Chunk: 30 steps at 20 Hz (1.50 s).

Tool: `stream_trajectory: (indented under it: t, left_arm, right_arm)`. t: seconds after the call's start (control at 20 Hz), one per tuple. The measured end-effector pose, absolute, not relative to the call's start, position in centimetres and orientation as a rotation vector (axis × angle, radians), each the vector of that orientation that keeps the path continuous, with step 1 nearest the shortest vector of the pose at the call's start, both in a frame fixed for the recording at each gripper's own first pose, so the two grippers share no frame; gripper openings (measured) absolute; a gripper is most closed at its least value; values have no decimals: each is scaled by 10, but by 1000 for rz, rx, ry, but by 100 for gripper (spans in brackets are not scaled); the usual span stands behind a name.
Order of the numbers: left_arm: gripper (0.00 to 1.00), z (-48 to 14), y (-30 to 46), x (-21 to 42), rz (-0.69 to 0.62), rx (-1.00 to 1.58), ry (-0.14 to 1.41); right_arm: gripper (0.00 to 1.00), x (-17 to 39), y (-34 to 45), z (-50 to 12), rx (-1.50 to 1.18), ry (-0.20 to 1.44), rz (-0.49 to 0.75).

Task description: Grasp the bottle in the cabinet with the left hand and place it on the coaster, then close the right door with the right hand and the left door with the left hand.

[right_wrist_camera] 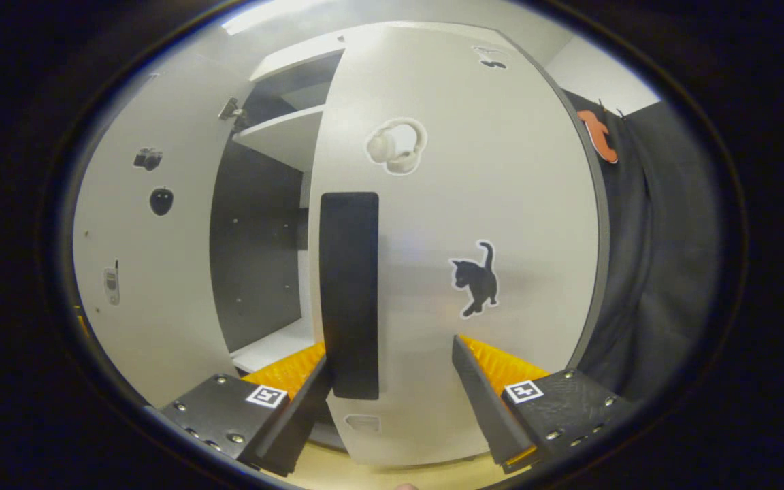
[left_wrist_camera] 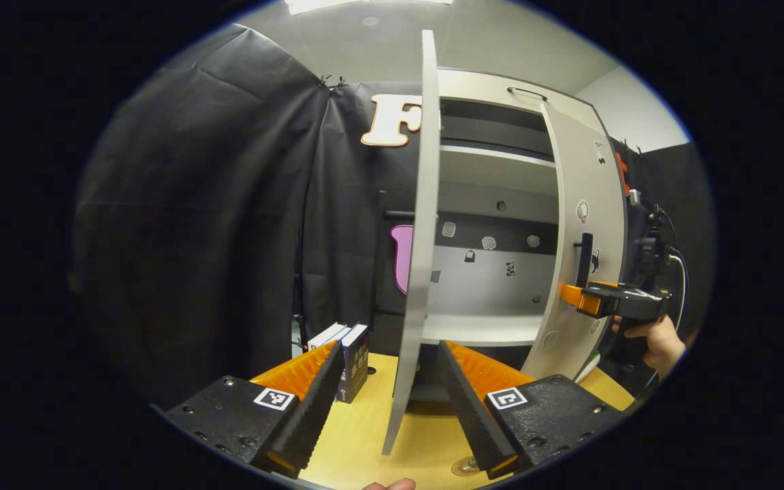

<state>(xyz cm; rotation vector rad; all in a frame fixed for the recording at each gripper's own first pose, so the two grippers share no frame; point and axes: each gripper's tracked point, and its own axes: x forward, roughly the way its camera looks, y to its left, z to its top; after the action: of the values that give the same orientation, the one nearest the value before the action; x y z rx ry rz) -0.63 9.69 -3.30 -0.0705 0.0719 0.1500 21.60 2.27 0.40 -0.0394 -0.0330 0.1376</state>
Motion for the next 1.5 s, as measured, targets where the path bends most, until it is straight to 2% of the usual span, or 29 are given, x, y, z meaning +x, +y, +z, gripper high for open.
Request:
stream_trajectory:
  t: [0.1,0.25,0.3,0.4,0.45,0.5,0.6,0.65,0.7,0.85,0.9,1.1,1.15,1.5]
  left_arm:
    - [88,-31,109,-5,147,-81,83]
    - [86,-31,127,0,147,-89,94]
    - [91,-30,135,1,160,-83,101]
    - [91,-29,145,6,163,-109,92]
    - [86,-30,146,7,152,-130,92]
    - [91,-30,147,8,135,-148,93]
    - [91,-32,148,12,105,-165,105]
    - [91,-32,146,14,86,-166,107]
    - [91,-30,144,16,68,-168,102]
    - [91,-21,135,27,9,-134,75]
    - [91,-19,132,29,-3,-115,68]
    - [91,-13,129,30,-23,-54,51]
    - [91,-14,127,32,-29,-63,51]
    - [91,-15,111,32,-71,-116,66]
  right_arm:
    - [100,219,25,4,-45,-42,103]
    - [97,224,26,4,-36,-58,58]
    - [100,225,26,4,-33,-58,47]
    - [100,227,26,4,-36,-60,32]
    - [100,227,26,4,-37,-61,28]
    - [97,227,26,5,-34,-60,26]
    - [100,226,25,3,-29,-44,21]
    - [97,224,26,3,-25,-35,20]
    - [100,221,27,4,-26,-36,22]
    - [97,206,30,4,-52,-44,33]
    - [100,200,31,0,-57,-31,42]
    - [100,179,32,-9,-69,-11,60]
    - [97,173,30,-10,-74,-11,62]
    - [100,141,20,-15,-73,-6,87]
